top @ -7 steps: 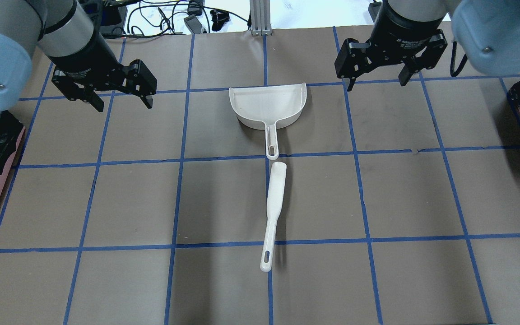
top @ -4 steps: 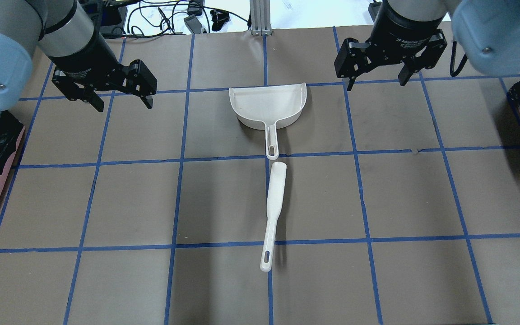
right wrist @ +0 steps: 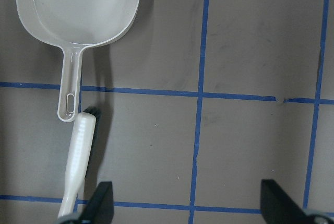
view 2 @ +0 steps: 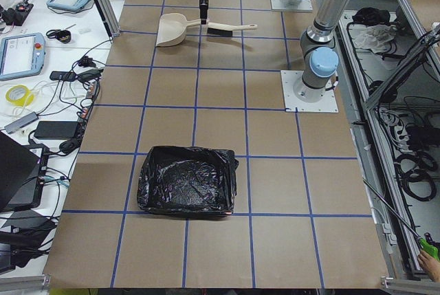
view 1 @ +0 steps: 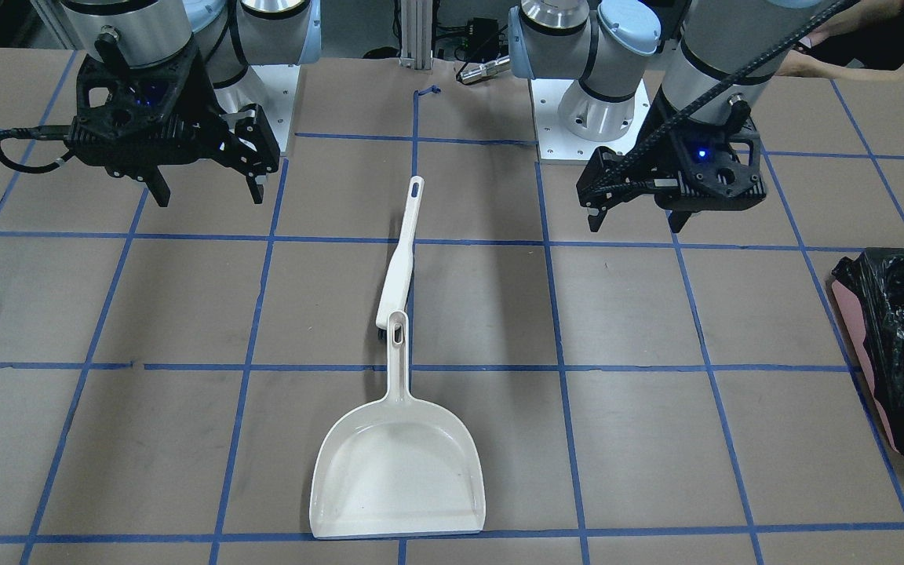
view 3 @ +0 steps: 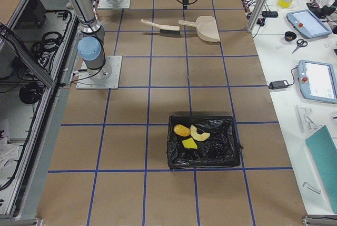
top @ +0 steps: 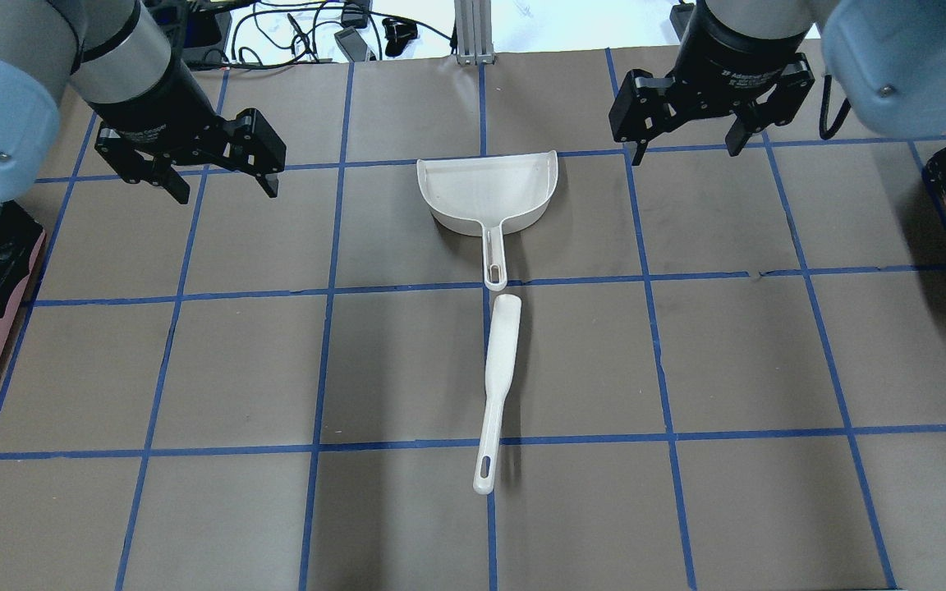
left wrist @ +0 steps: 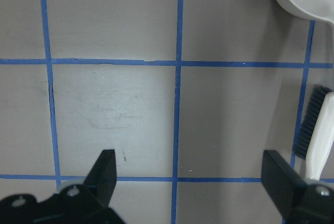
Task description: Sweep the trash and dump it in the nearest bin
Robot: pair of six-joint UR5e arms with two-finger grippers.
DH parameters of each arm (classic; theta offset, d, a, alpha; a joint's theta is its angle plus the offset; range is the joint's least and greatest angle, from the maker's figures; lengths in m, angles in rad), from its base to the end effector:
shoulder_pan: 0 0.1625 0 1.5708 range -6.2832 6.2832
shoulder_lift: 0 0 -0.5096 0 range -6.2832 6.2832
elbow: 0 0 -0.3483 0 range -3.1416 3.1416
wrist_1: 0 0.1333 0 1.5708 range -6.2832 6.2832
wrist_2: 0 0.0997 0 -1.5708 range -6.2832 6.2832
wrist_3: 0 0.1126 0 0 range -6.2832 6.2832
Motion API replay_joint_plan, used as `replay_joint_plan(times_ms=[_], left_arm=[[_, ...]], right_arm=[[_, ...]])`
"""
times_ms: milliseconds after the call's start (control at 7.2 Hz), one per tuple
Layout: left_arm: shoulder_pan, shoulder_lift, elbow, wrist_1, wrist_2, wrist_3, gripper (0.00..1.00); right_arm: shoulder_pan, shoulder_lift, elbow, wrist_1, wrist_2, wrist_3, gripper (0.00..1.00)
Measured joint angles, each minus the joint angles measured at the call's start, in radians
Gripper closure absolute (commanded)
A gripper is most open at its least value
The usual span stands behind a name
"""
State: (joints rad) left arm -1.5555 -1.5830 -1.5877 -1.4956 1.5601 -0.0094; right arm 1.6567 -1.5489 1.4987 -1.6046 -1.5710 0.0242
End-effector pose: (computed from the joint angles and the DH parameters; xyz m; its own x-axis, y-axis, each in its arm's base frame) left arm -0.1275 -0.4612 0.5540 -0.9996 -0.0242 0.0111 -0.0247 0.9986 -0.0460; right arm 0.1729 -0.4547 0.5856 -0.9981 -0.0617 -0.0018 -0.0614 0.9946 -0.0839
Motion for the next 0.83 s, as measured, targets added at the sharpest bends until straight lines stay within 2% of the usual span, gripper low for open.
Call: replay_joint_plan(times_ms=[834], left_arm=[[0.0,0.012,-0.027,0.005,0.0,-0.004,0.0]], right_arm=[[0.0,0.0,0.0,0.0,0.001,0.0,0.0]])
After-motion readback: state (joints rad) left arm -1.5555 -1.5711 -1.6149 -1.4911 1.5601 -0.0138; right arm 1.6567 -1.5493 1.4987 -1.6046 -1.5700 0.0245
